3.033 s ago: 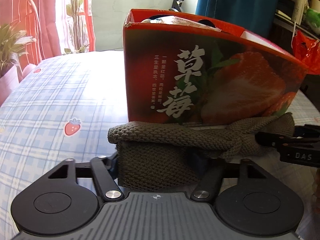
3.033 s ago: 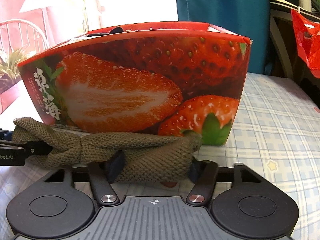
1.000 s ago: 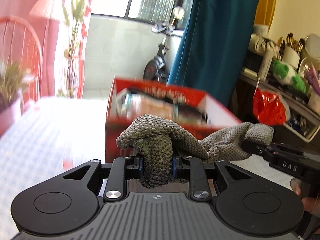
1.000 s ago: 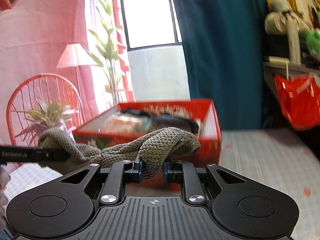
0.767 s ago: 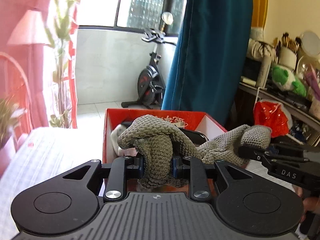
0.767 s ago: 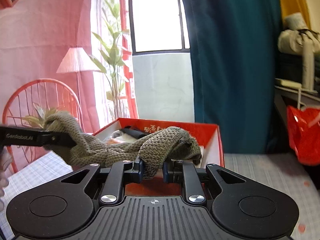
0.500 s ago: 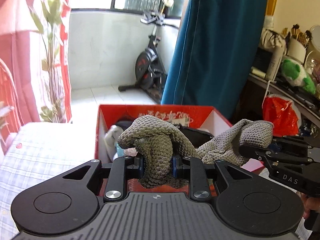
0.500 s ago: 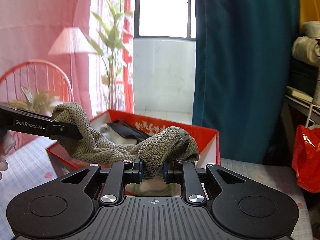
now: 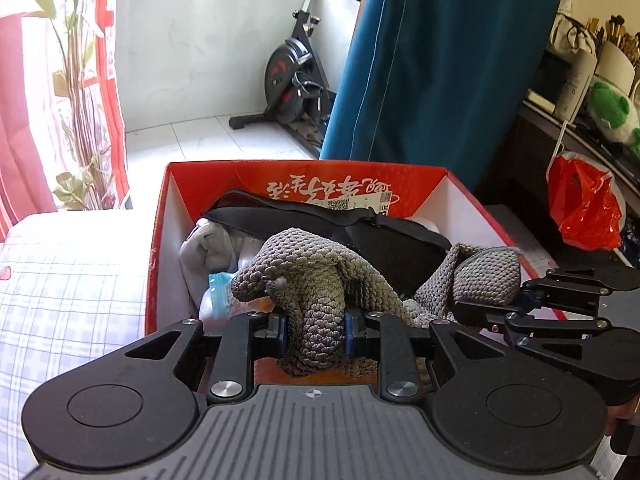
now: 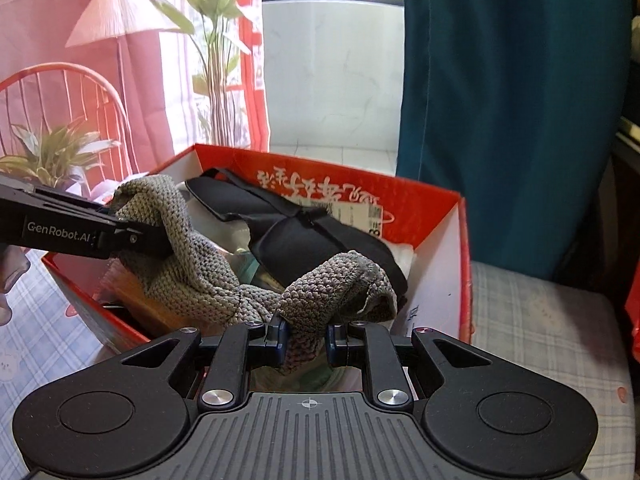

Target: Organize soft objects

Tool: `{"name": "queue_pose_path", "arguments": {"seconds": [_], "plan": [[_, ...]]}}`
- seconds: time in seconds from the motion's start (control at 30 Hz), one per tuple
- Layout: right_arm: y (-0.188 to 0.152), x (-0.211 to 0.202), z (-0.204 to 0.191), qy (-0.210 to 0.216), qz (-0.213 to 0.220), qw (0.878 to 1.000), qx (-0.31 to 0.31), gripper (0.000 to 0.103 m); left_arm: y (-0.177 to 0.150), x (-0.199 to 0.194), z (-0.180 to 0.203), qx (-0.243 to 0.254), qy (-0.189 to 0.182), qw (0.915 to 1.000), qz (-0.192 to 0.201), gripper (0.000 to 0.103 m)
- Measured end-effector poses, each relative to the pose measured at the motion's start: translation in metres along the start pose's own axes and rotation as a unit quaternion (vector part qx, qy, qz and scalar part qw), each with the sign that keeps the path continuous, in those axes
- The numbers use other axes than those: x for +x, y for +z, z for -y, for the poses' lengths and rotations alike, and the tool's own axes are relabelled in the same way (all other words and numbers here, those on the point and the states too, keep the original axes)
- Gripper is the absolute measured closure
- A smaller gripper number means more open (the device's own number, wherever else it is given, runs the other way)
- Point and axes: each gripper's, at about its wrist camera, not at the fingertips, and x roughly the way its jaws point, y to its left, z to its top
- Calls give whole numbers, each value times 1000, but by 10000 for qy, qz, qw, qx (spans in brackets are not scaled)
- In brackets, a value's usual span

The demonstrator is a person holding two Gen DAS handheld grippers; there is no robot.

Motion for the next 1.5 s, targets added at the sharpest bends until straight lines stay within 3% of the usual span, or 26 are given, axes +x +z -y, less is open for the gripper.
{"name": "queue_pose_path", "arguments": {"seconds": [0.43,0.6,0.7,0.77,0.87,0.9,1.0,1.17,1.5], "plan": [[-1,30,11,408,-405,9973,460,86,-1,15,-9,-21,-87,9998,-198,76],[1,30,14,357,-463,9971,491,83,-1,13,-4,82,20,9999,-147,73],[3,20,11,261,-380,9982,390,75,-3,2,9,498,313,9982,63,51],[4,12,9,178,-296,9990,292,72,-6,-7,15,680,479,9963,219,22],[6,2,7,80,-158,9997,181,50,-8,-23,18,683,592,9945,522,1],[6,-2,6,58,-81,9998,156,41,-9,-28,19,673,656,9937,619,0],[9,-13,4,27,94,9999,76,32,-8,-38,23,718,901,9909,699,0],[13,-35,-2,-11,412,9991,63,3,-6,-56,25,721,1143,9877,788,0],[21,-82,-16,-212,824,9964,74,0,-16,-102,32,487,1458,9819,1110,0]]}}
